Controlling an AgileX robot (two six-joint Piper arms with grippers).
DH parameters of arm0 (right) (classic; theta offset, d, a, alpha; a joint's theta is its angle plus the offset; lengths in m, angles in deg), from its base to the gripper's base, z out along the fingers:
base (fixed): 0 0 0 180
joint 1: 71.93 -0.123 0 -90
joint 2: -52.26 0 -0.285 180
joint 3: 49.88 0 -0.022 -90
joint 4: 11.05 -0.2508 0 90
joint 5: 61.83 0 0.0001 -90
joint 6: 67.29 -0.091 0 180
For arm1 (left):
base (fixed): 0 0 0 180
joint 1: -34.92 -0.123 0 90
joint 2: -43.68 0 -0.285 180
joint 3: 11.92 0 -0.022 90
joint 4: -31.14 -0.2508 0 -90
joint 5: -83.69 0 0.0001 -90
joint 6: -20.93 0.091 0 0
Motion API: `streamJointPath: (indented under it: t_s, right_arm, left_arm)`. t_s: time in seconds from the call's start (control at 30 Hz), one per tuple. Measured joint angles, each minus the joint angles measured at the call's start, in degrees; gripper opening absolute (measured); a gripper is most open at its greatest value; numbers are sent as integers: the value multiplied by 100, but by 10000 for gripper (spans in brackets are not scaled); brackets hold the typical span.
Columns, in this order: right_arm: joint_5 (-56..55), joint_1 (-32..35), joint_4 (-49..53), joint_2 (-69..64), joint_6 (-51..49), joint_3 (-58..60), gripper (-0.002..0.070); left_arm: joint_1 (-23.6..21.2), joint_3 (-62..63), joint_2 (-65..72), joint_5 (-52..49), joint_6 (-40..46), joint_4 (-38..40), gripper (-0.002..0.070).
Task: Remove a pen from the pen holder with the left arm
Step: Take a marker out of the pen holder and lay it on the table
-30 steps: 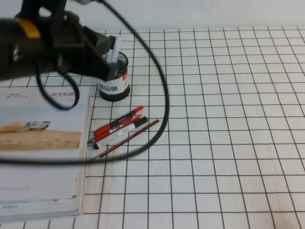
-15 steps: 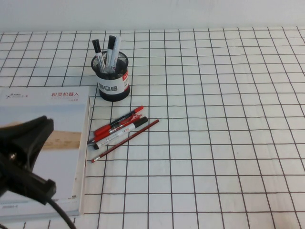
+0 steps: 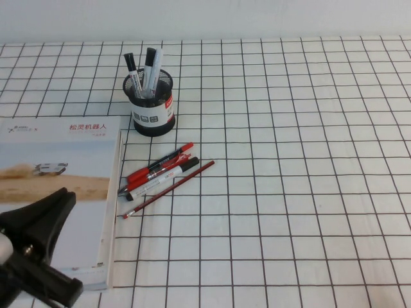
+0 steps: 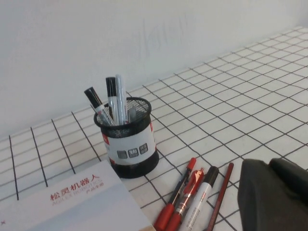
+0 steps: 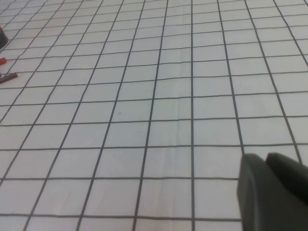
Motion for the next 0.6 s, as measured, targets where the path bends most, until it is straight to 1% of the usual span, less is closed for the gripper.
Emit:
streamJointPath:
  t_s: [0.07,0.13,0.23,0.4,0.6]
  right_arm:
    - [0,0,0,0,0,0,-15]
    - [0,0,0,0,0,0,-15]
    - [0,0,0,0,0,0,-15]
    - [0,0,0,0,0,0,-15]
    - [0,0,0,0,0,0,-15]
  left_arm:
    - [121,-250,-107,403,221,0,0]
    - [121,-484,-311,465,308,50,0]
    - [-187,-741,-875,249,290,227,0]
    - [-1083,-1080,-1972,-153,35,117,0]
    - [-2206,-1497,-3096,-342,-857,-181,0]
